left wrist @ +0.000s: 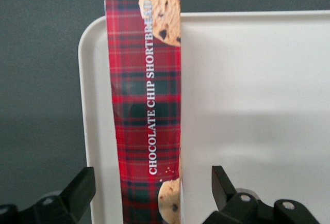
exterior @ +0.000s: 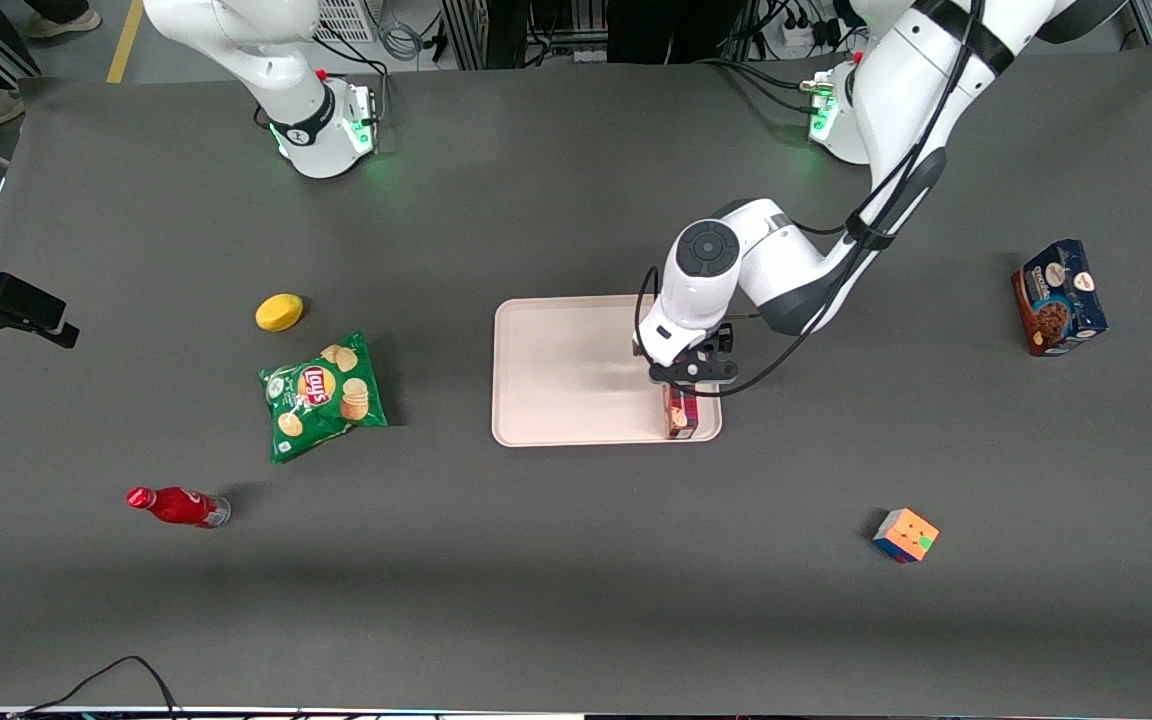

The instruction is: Place red cookie box on tray

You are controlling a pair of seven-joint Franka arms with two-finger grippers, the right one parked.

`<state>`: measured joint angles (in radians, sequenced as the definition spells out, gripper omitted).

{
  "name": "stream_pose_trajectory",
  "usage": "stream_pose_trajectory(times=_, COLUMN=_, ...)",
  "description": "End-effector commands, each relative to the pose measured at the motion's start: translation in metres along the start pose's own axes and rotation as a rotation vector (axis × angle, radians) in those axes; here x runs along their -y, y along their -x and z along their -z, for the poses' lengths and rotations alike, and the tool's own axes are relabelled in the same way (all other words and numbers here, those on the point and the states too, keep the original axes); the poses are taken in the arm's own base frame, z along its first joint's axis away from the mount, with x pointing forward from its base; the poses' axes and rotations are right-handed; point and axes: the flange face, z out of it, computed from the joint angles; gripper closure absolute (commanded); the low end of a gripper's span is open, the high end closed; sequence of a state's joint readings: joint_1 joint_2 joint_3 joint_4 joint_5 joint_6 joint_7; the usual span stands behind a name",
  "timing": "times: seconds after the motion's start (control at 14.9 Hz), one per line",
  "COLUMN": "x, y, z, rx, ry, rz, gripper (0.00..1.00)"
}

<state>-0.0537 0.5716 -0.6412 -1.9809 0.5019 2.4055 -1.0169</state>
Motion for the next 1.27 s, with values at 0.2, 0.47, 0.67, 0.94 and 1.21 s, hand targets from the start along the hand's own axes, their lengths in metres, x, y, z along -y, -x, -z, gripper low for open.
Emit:
stream_pose_trajectory(times=0.2, x=-0.03, y=-0.021, z=0.123, rx=-0.015, ry=-0.141, rz=0.025, gripper=0.0)
stream_pose_trajectory(times=0.47, x=-0.017, y=-0.036, z=0.235, rx=0.053, ry=-0.19, rz=-0.078, gripper=0.0)
stream_pose_trajectory(times=0.67, x=0.028, y=-0.041, z=0.293, rx=0.053, ry=-0.171, rz=-0.124, gripper=0.0)
stream_pose_trajectory(times=0.94, x=0.136, y=-0.067, z=0.349, rx=0.083, ry=-0.132, rz=-0.162, gripper=0.0)
stream_pose_trajectory(times=1.21, x=0.248, y=-0.096, z=0.355, rx=0.084, ry=-0.108, rz=-0.104, gripper=0.0)
